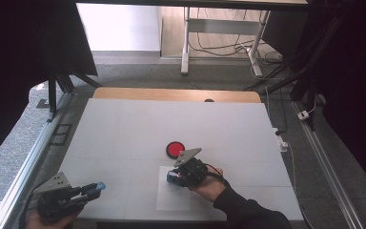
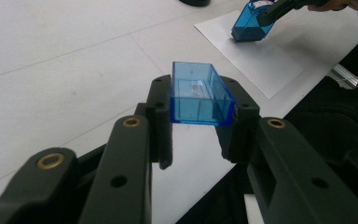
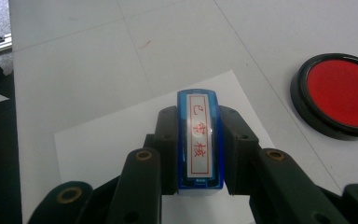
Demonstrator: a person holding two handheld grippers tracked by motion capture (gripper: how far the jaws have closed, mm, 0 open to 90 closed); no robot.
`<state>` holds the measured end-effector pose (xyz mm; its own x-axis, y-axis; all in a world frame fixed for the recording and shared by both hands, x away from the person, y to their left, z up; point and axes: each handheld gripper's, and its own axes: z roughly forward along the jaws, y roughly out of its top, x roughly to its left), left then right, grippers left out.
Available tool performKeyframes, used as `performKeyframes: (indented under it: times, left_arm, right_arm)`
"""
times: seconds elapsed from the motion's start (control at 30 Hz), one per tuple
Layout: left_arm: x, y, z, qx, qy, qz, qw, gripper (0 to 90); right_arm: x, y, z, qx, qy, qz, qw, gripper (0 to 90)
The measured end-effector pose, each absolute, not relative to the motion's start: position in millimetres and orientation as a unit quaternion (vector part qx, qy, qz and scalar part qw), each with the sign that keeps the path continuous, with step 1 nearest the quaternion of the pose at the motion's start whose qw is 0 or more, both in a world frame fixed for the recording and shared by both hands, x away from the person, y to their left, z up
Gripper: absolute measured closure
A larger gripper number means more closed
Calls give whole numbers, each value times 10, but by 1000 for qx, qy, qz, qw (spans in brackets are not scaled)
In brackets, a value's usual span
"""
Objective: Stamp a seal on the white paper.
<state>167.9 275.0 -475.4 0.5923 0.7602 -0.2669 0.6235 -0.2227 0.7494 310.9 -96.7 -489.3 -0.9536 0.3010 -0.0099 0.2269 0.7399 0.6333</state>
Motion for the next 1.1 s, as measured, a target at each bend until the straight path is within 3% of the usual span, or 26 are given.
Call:
performKeyframes:
  times: [0.43, 0.87, 1.1]
  left_arm:
    - [1680, 2746, -4755, 778, 445, 78, 436, 684]
    - [1684, 2748, -4757, 778, 447, 77, 435, 684]
    - [1683, 2751, -4758, 778, 447, 77, 435, 684]
  right_arm:
    - [3134, -996, -4944, 149, 930, 332, 52, 718]
    - [3025, -931, -4941, 129, 935, 317, 90, 720]
    - [3102, -983, -4954, 147, 931, 330, 61, 720]
